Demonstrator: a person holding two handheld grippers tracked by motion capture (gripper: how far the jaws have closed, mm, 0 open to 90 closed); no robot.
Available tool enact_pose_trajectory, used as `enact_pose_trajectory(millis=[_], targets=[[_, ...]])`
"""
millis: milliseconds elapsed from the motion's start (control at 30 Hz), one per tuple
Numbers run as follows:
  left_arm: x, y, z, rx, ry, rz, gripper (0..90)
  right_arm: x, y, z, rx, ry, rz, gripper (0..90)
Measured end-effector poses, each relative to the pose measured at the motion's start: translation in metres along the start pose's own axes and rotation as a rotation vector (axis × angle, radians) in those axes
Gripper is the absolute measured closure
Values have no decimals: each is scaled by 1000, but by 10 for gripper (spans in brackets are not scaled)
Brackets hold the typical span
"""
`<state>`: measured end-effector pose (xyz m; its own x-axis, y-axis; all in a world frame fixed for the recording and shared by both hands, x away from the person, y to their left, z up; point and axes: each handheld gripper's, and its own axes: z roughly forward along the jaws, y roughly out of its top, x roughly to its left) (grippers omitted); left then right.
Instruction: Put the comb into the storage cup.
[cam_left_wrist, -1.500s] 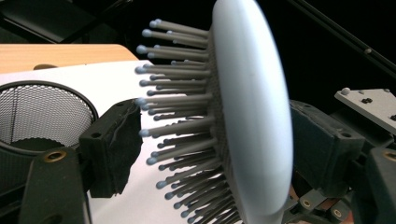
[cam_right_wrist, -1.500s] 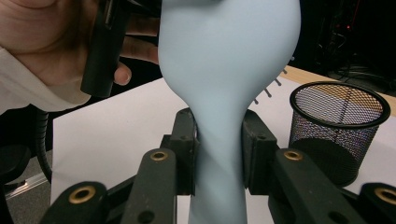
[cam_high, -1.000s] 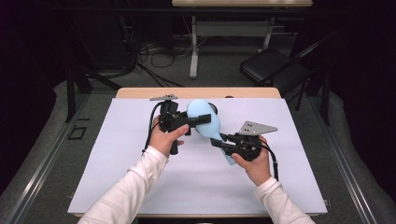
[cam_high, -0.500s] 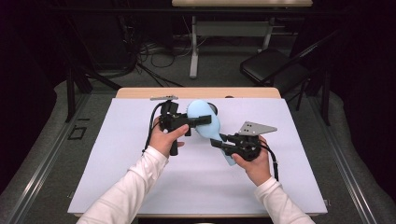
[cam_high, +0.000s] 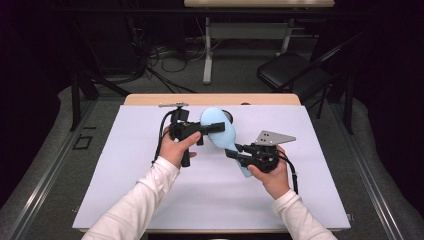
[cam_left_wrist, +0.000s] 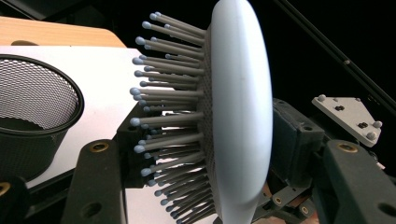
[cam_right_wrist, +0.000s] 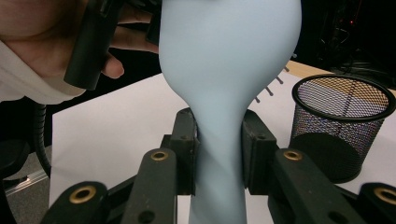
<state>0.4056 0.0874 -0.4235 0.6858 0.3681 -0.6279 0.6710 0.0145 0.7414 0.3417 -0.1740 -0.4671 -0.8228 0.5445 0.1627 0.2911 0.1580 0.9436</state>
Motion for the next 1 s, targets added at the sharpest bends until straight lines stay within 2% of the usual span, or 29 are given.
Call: enact_pose_trajectory(millis=[333,733,1000], targets=[[4,-1,0,-14,-32,-54,405,0,-1,1,3,0,1,700],[6,-3,-2,-13,-30,-81,438,0,-2,3,12,2,-2,700],[6,-3,-2,-15,-33,-80,445,-1,-3,4,14,6,-1,701]])
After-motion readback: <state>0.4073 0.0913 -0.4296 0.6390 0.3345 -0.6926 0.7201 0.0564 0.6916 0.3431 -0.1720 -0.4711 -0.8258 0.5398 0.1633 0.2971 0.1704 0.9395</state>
